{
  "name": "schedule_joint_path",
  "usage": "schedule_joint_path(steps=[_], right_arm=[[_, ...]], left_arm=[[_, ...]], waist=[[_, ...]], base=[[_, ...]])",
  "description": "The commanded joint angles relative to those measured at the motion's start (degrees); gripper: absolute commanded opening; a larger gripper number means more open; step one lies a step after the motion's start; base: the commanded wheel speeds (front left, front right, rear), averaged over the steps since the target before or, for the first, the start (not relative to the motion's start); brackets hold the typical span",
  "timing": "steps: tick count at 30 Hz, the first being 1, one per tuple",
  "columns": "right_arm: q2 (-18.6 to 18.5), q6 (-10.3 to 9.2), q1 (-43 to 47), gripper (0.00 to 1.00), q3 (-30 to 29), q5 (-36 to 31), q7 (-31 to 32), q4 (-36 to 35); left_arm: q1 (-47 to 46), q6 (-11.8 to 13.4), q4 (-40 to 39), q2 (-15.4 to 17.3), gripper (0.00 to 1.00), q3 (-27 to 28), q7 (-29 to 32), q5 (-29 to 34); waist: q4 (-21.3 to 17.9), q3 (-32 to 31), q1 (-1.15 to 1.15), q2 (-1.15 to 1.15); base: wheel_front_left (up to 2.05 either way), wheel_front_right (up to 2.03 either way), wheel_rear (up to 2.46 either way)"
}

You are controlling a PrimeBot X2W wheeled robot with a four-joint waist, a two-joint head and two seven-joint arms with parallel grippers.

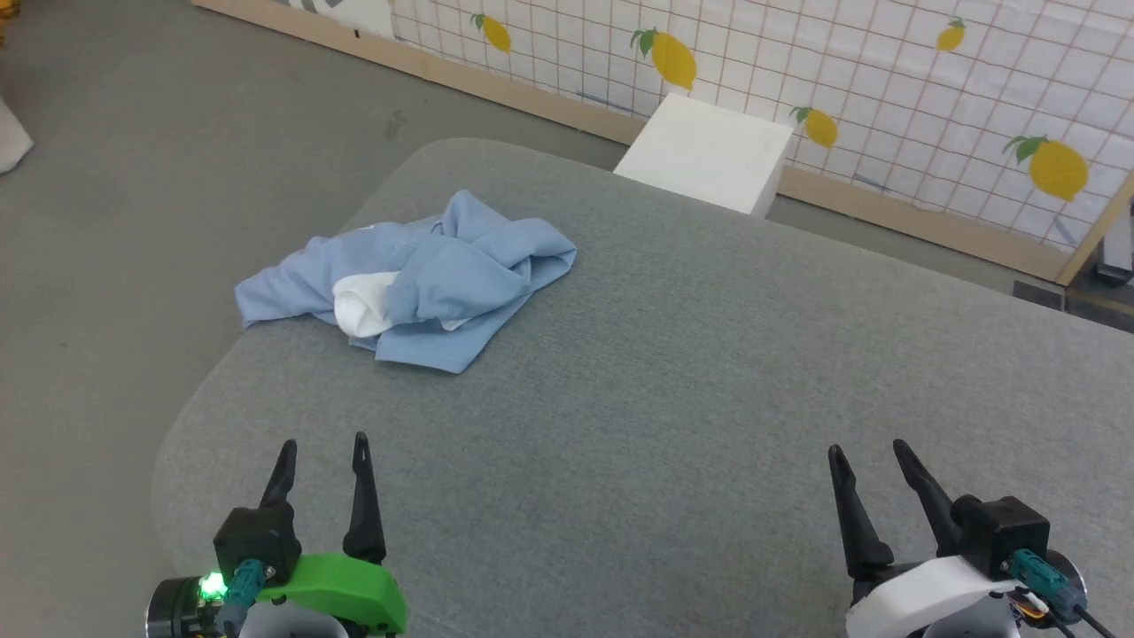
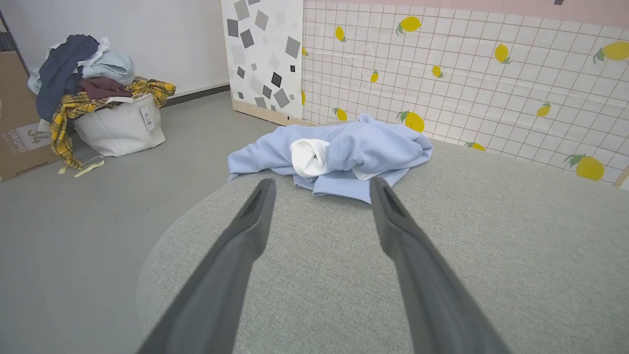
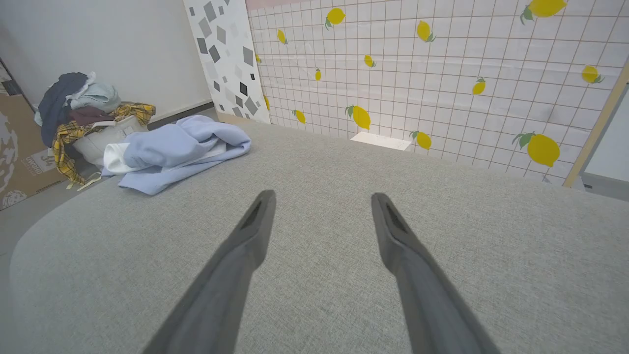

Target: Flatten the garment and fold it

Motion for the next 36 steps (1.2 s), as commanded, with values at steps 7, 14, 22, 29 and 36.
schedule_joint_path(steps=[7,14,22,29,36], right_arm=[[0.07,-0.07,0.69,1.0,-0.26,1.03,-1.38,1.23],[0.07,-0.07,0.42,1.0,-1.91,0.82,-2.21,1.91],[0.08,-0.08,-0.77,1.0,-5.36,-1.65,-1.87,0.75],[0.09,-0.08,-3.04,1.0,-6.71,-5.25,1.31,-4.52],[0.09,-0.09,-4.05,1.0,-9.87,-7.69,4.16,-11.37]], left_arm=[[1.12,0.84,0.45,0.02,1.0,0.12,-1.28,-0.81],[-1.35,-0.01,2.54,1.22,1.0,0.96,-1.9,-2.67],[-15.12,-5.47,8.08,5.89,1.0,2.43,3.35,-8.09],[-32.49,-8.42,17.77,10.37,1.0,4.31,12.52,-14.54],[-45.5,-9.77,26.44,12.67,1.0,7.0,26.61,-24.77]], waist=[[1.17,0.16,0.0,0.0],[1.61,0.98,0.0,0.0],[1.36,4.56,0.0,0.0],[-2.04,12.3,0.0,0.0],[-6.57,21.81,0.0,0.0]], base=[[0.0,0.0,0.0],[0.0,0.0,0.0],[0.0,0.0,0.0],[0.0,0.0,0.0],[0.0,0.0,0.0]])
